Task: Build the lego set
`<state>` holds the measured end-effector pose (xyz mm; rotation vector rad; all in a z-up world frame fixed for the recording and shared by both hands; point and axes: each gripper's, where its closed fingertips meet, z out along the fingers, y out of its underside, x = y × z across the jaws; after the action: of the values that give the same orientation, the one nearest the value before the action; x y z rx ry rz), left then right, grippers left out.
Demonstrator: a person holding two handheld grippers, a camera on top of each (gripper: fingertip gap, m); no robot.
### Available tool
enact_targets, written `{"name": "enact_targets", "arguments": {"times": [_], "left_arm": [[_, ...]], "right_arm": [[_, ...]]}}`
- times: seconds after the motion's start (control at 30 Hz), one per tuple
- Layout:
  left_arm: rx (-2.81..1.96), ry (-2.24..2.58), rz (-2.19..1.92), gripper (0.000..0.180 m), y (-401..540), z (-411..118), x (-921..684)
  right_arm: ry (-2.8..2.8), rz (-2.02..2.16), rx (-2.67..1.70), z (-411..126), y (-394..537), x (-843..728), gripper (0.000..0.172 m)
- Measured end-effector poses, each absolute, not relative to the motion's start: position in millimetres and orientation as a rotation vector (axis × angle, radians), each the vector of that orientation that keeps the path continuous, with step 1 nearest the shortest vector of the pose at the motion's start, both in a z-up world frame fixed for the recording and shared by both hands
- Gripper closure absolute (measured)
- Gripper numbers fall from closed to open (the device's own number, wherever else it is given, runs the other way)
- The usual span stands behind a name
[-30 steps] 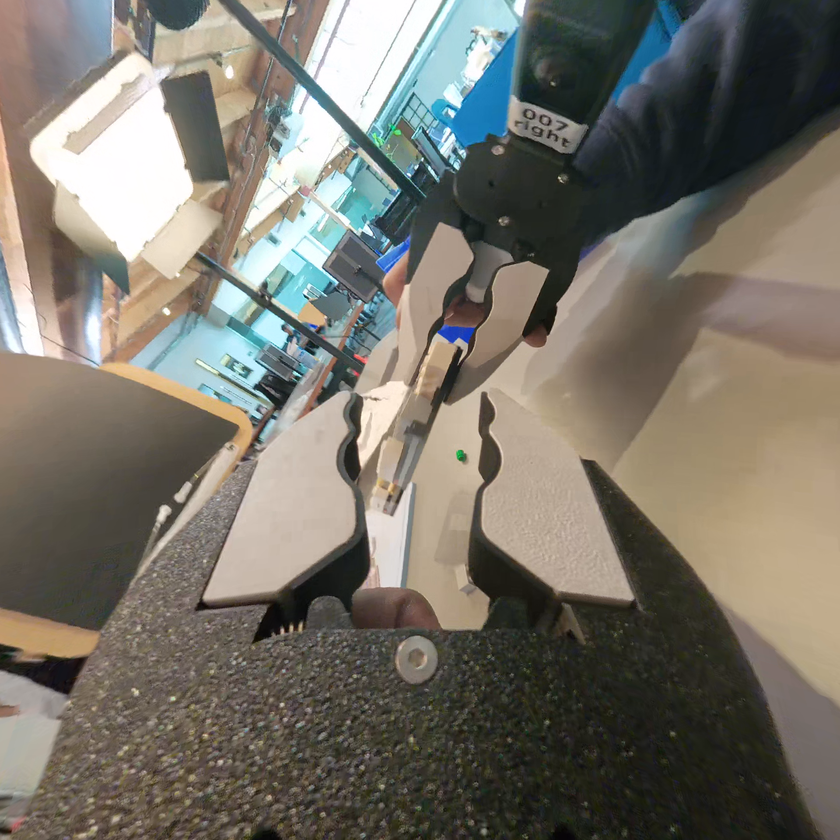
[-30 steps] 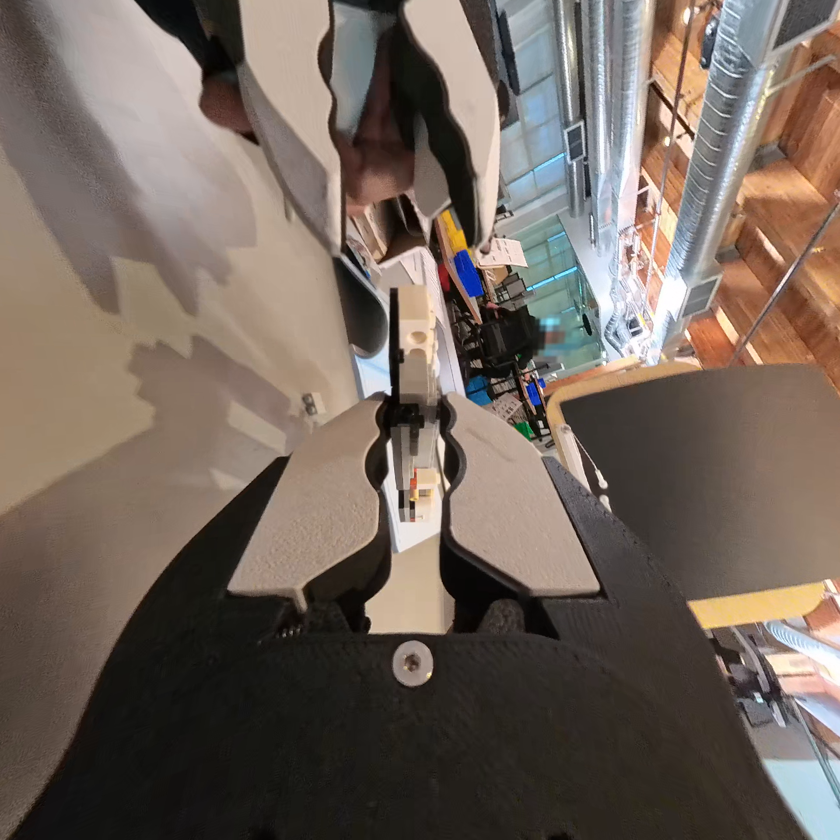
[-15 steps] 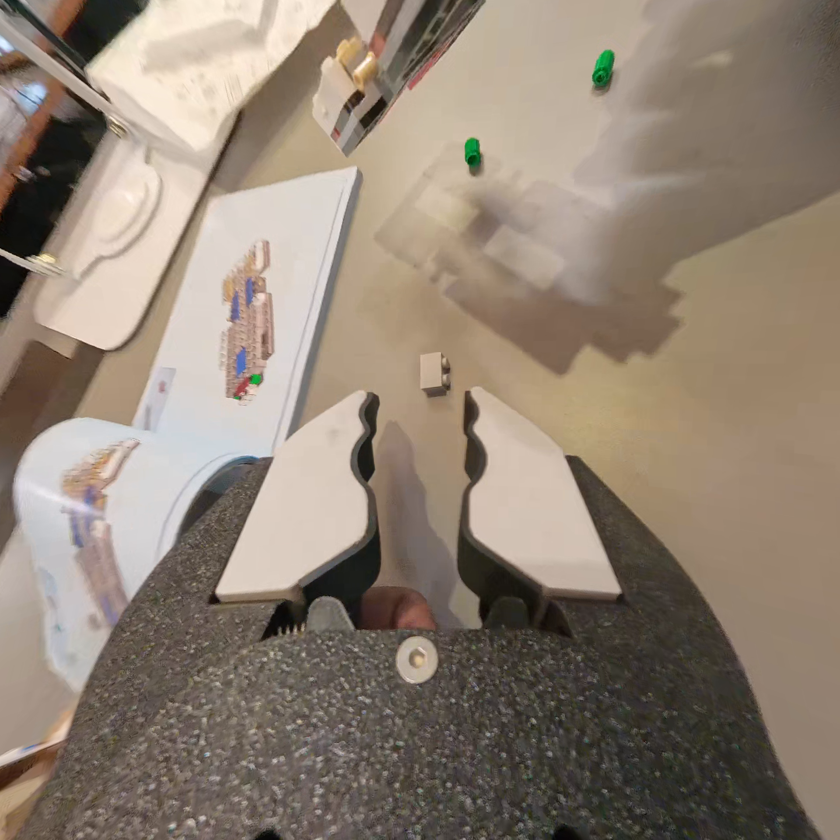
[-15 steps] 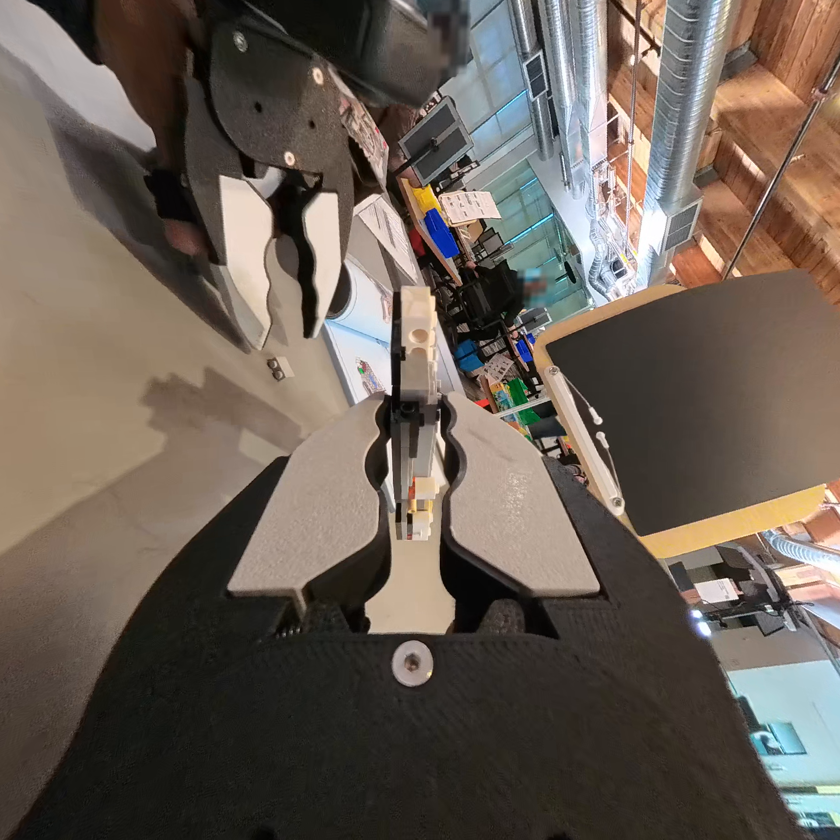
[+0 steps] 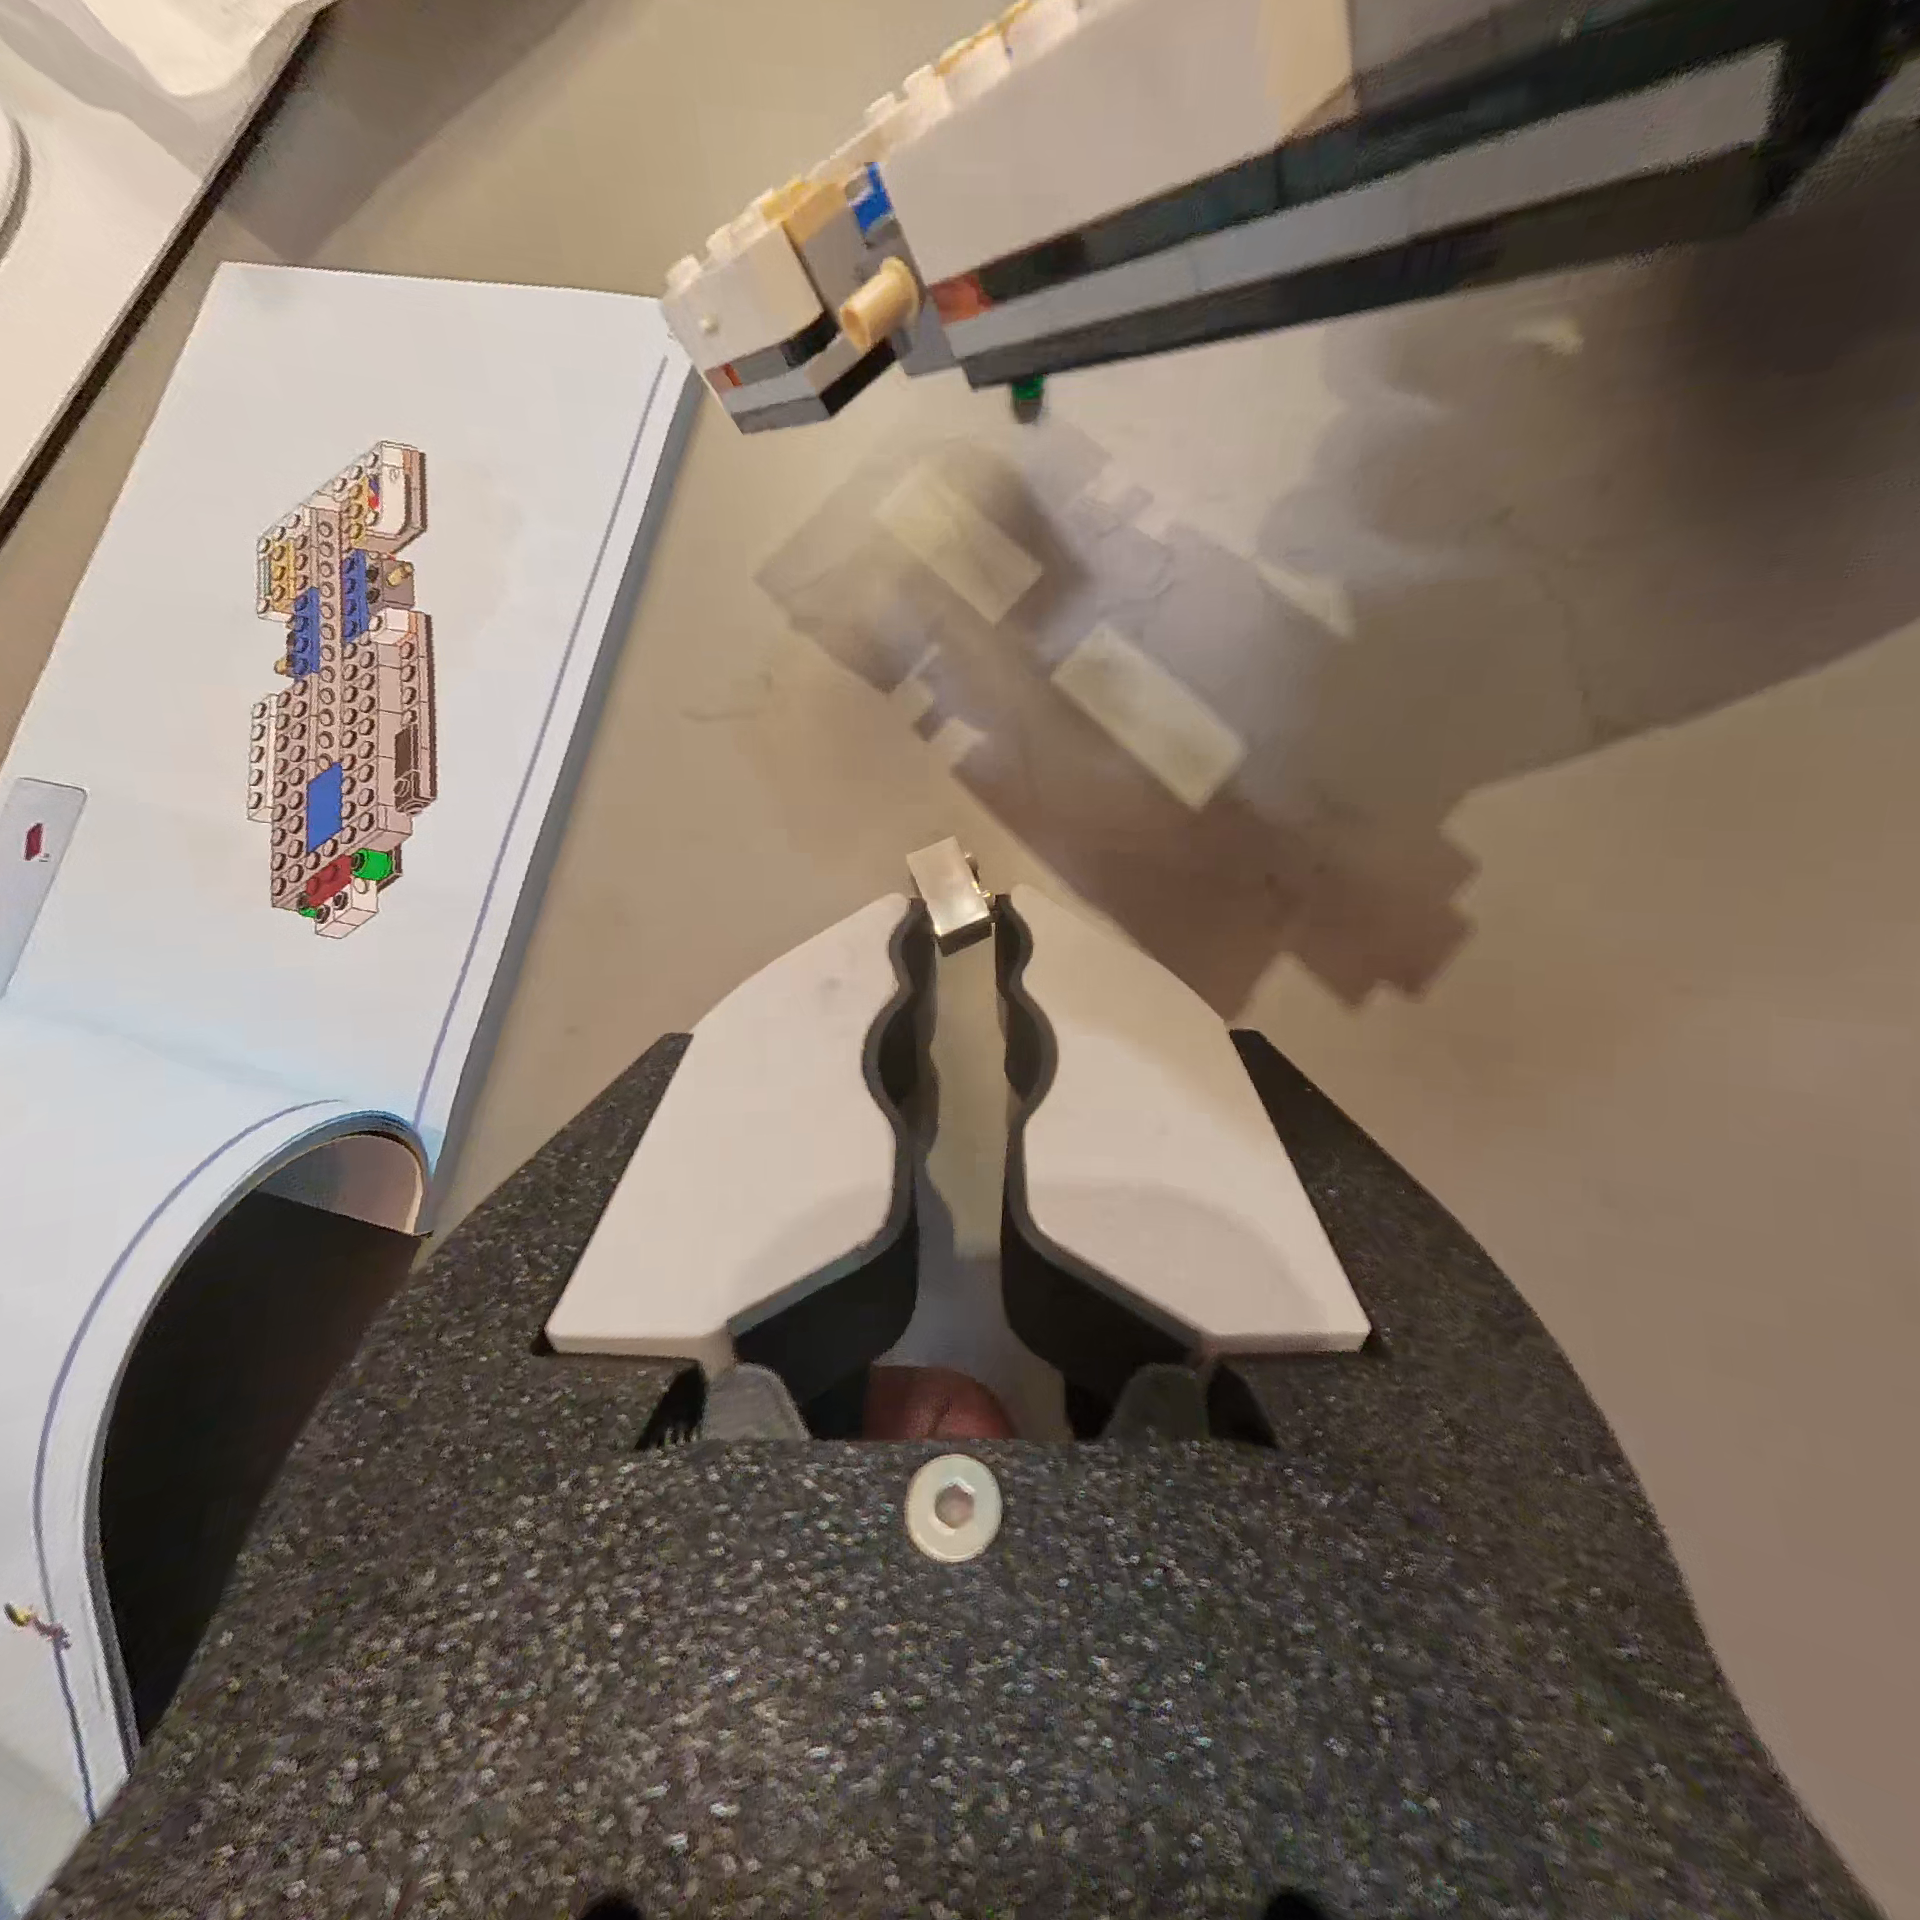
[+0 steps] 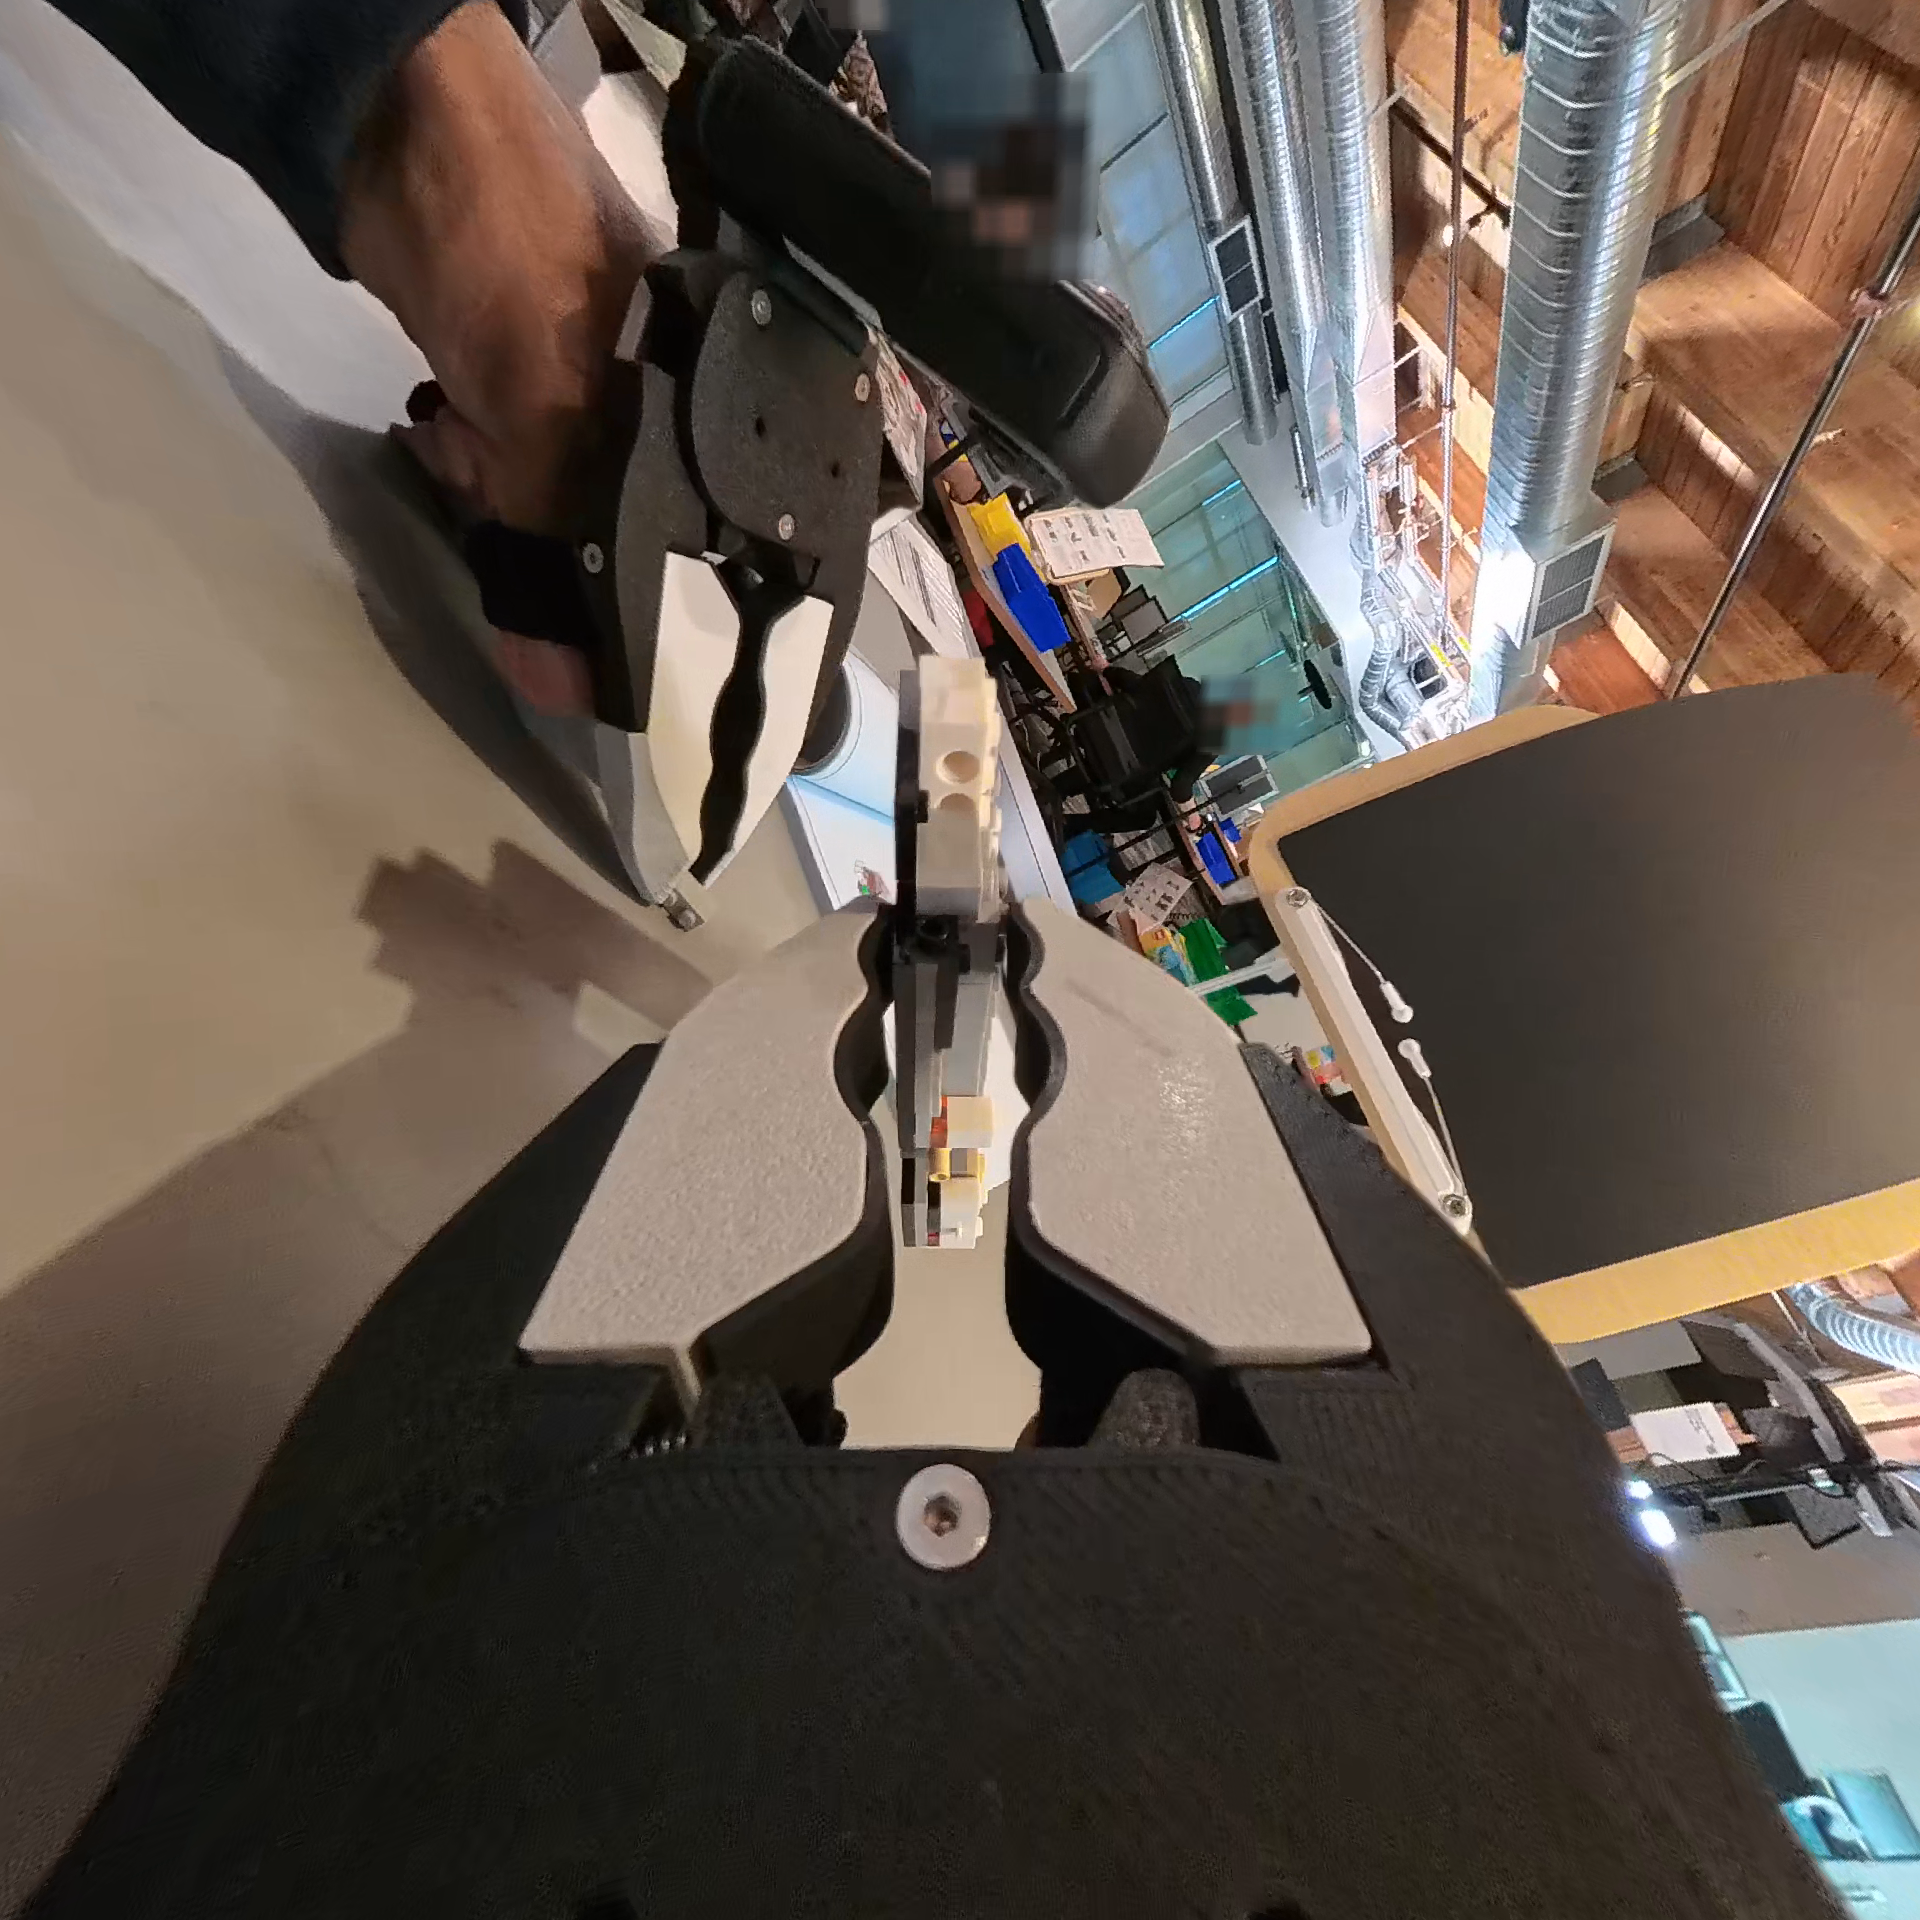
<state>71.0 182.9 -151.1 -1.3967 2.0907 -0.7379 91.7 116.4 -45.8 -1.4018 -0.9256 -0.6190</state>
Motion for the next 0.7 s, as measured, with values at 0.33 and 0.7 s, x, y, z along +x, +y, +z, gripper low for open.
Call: {"name": "enact_targets", "arguments": {"times": [0.33, 0.7], "left_arm": [[-1.377, 2.046, -1.15, 0.169, 157.5, -121.8, 59.3], [-1.321, 2.084, -1.319, 0.169, 134.2, -112.8, 50.7]], "right_arm": [[-0.958, -0.723, -1.328, -41.2, 115.0, 89.6, 0.152], [-0.983, -0.742, -1.314, -44.2, 115.5, 85.0, 0.151]]}}
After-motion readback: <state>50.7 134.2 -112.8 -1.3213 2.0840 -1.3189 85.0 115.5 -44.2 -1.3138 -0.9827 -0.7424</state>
